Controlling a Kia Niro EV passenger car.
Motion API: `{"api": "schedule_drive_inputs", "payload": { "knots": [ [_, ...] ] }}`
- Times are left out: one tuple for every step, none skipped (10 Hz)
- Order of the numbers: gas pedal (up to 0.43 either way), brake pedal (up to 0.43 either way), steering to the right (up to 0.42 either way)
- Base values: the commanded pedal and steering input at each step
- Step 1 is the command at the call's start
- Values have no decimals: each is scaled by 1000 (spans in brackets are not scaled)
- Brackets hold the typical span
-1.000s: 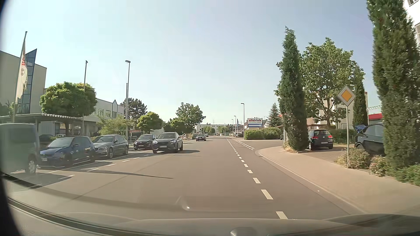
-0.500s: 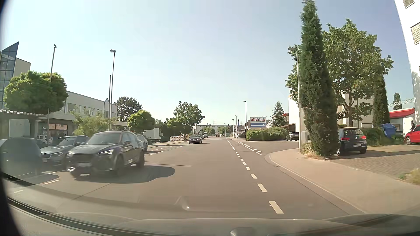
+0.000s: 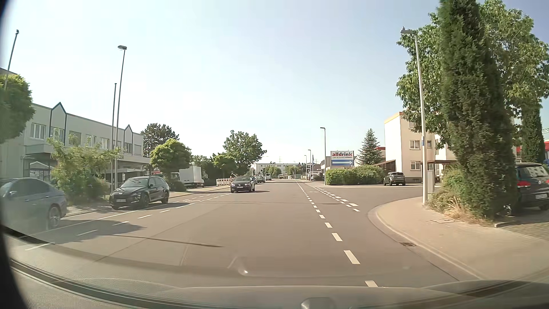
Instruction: Follow the waypoints while adhering to traffic rules and regulations
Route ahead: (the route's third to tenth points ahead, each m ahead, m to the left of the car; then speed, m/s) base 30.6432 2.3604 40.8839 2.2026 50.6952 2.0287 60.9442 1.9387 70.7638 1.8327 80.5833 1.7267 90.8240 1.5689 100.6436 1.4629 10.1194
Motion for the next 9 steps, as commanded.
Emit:
{"api": "schedule_drive_inputs", "payload": {
  "knots": [
    [110, 18, 0],
    [110, 12, 0],
    [110, 12, 0],
    [110, 12, -1],
    [118, 18, -2],
    [118, 12, -2],
    [130, 12, -1],
    [138, 12, -1],
    [138, 12, -1]
  ]
}}
